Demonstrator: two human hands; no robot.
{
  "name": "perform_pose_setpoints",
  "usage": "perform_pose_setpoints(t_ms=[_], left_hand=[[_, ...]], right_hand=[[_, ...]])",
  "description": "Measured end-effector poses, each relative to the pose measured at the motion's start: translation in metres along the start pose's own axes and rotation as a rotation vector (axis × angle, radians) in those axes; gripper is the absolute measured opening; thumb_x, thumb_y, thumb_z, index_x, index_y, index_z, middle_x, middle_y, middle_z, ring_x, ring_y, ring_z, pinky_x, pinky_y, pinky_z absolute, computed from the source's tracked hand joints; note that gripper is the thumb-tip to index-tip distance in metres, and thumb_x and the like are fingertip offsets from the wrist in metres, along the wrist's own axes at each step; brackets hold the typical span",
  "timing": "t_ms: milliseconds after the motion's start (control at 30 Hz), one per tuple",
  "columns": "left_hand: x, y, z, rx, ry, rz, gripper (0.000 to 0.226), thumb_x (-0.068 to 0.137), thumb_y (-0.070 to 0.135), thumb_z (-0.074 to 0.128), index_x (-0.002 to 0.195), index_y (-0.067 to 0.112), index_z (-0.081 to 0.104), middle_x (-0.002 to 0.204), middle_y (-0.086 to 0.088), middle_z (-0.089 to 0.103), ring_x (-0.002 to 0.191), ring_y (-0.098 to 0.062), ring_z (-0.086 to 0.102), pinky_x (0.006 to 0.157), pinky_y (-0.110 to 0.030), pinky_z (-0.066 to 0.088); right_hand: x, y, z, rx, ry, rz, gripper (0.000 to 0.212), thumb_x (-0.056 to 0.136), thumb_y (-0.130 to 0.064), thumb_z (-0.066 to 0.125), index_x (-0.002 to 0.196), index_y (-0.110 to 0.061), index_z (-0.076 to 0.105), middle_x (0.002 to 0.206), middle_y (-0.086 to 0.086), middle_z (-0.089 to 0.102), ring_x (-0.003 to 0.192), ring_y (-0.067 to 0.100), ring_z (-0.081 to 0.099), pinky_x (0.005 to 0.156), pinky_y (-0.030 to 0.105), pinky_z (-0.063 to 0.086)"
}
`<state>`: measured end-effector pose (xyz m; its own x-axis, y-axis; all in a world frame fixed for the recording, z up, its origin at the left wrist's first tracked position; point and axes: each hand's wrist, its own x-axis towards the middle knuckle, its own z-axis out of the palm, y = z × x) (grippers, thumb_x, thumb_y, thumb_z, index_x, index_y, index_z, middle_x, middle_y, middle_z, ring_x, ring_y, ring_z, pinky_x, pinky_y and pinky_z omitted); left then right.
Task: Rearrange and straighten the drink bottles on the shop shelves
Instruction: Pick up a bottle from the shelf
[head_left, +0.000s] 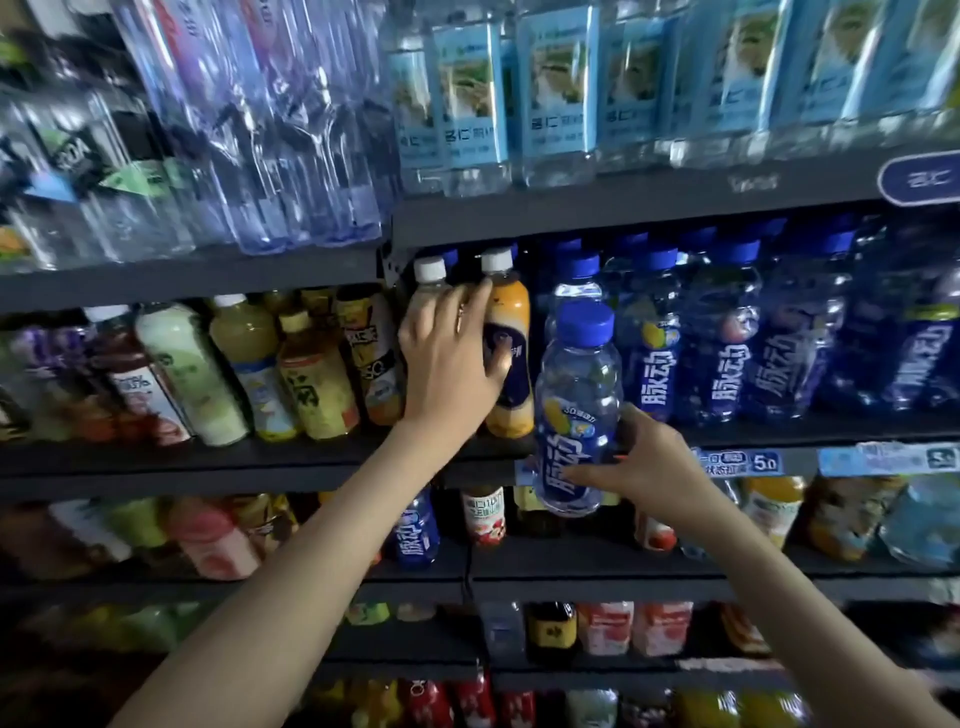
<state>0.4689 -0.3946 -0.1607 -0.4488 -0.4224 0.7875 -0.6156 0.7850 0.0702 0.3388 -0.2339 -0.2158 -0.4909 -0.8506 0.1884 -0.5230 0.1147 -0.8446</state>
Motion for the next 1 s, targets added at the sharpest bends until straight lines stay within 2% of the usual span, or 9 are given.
perform_pose_setpoints(t_ms=[100,233,367,500,600,733,833,900,1000], left_hand=[[0.014,0.003,0.009,0.064,-0.112,0.011,0.075,0.092,0.046,0.047,0.150,0.011,0.018,0.151,-0.015,0.030,0.144,-0.030,0.012,0.112,-0.054,0.002],[0.026,0.014,0.019,0.075,-0.158,0.010,0.083,0.094,0.057,0.031,0.149,0.001,0.007,0.153,-0.016,0.027,0.146,-0.030,0.000,0.108,-0.053,-0.019],[0.027,0.021,0.024,0.101,-0.194,-0.093,0.094,0.091,0.059,0.041,0.148,-0.001,-0.003,0.152,-0.017,0.030,0.146,-0.029,-0.002,0.108,-0.054,-0.019],[0.025,0.019,0.031,0.057,-0.175,-0.139,0.098,0.089,0.049,0.055,0.149,0.001,-0.006,0.147,-0.018,0.035,0.144,-0.031,0.011,0.112,-0.052,-0.013],[0.019,0.016,0.032,0.007,-0.082,-0.201,0.097,0.080,0.042,0.070,0.146,-0.005,0.016,0.138,-0.021,0.044,0.136,-0.035,0.031,0.112,-0.056,0.012],[0.003,0.013,0.039,-0.017,0.044,-0.164,0.087,0.063,0.043,0.082,0.131,0.001,0.049,0.115,-0.019,0.057,0.107,-0.039,0.052,0.090,-0.055,0.041],[0.008,0.013,0.035,0.009,0.013,-0.176,0.081,0.066,0.048,0.078,0.130,0.007,0.052,0.124,-0.015,0.056,0.113,-0.038,0.051,0.089,-0.050,0.037],[0.016,0.011,0.033,-0.013,-0.069,-0.206,0.079,0.076,0.052,0.069,0.139,0.012,0.043,0.141,-0.011,0.043,0.128,-0.035,0.036,0.099,-0.049,0.024],[0.021,0.008,0.031,0.011,-0.067,-0.221,0.079,0.078,0.058,0.063,0.142,0.019,0.037,0.154,-0.010,0.020,0.133,-0.033,0.020,0.104,-0.049,0.013]], right_hand=[[-0.007,-0.002,0.001,0.031,0.039,0.057,0.053,0.063,-0.029,0.086,0.108,-0.022,0.059,0.094,-0.014,0.069,0.083,0.000,0.065,0.077,0.027,0.055],[-0.013,-0.003,-0.006,0.103,0.071,0.116,0.042,0.067,-0.022,0.085,0.100,-0.021,0.059,0.083,-0.013,0.067,0.065,-0.012,0.059,0.061,0.008,0.045],[-0.013,-0.002,-0.011,0.235,0.104,0.155,0.044,0.066,-0.016,0.085,0.102,-0.019,0.061,0.093,-0.005,0.073,0.083,0.008,0.070,0.077,0.030,0.055],[-0.012,-0.006,-0.016,0.290,0.131,0.145,0.034,0.069,-0.010,0.083,0.095,-0.017,0.062,0.086,-0.005,0.073,0.079,0.010,0.070,0.071,0.027,0.056],[-0.010,-0.005,-0.019,0.298,0.142,0.125,0.035,0.069,-0.009,0.082,0.096,-0.017,0.062,0.088,-0.004,0.073,0.079,0.009,0.070,0.069,0.023,0.056],[-0.005,-0.003,-0.021,0.298,0.161,0.120,0.041,0.067,-0.012,0.084,0.101,-0.017,0.063,0.092,-0.002,0.074,0.085,0.014,0.071,0.077,0.034,0.057],[0.000,-0.005,-0.018,0.318,0.138,0.118,0.041,0.067,-0.011,0.083,0.102,-0.016,0.063,0.095,0.000,0.073,0.086,0.016,0.071,0.077,0.037,0.057],[0.003,-0.008,-0.016,0.318,0.122,0.101,0.040,0.068,-0.011,0.083,0.101,-0.015,0.063,0.094,0.001,0.073,0.084,0.015,0.071,0.075,0.033,0.057],[0.009,-0.011,-0.013,0.297,0.109,0.070,0.036,0.067,-0.010,0.083,0.096,-0.015,0.063,0.084,-0.003,0.073,0.076,0.009,0.070,0.065,0.022,0.054]])
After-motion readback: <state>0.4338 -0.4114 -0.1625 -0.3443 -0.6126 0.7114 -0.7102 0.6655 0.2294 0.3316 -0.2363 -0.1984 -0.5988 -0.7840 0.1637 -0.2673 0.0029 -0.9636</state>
